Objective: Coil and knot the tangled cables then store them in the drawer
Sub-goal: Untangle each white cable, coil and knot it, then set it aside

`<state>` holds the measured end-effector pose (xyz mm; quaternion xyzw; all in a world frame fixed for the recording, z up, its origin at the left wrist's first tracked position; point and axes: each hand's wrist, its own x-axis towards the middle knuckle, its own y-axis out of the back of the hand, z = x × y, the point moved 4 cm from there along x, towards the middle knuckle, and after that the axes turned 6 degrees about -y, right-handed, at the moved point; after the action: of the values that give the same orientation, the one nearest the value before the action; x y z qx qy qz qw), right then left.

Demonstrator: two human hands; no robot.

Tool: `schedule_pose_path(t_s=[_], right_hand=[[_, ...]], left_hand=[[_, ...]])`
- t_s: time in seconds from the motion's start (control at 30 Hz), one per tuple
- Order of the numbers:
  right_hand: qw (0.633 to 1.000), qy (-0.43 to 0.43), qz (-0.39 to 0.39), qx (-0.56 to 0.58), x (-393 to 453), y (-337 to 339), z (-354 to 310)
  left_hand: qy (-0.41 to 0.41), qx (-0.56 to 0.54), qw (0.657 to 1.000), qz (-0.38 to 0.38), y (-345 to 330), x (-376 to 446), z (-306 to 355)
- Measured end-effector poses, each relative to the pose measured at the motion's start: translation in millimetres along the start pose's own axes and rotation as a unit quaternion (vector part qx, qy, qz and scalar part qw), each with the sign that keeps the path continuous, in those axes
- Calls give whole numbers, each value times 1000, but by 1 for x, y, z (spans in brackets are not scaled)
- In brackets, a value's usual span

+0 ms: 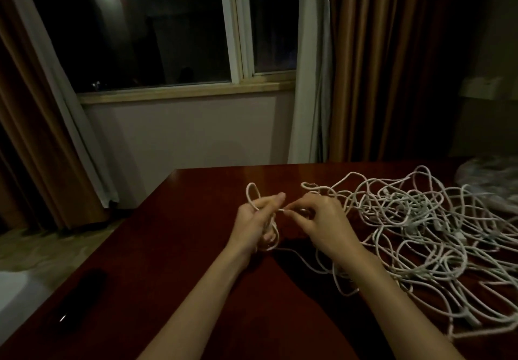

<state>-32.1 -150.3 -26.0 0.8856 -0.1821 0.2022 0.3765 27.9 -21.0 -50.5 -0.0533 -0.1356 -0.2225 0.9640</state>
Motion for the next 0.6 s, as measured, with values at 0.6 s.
schedule_pose_path(t_s=[0.6], right_hand=[[995, -84, 11, 51, 3, 15, 32]], left_hand=[[55, -279, 933, 220, 60, 12, -12]])
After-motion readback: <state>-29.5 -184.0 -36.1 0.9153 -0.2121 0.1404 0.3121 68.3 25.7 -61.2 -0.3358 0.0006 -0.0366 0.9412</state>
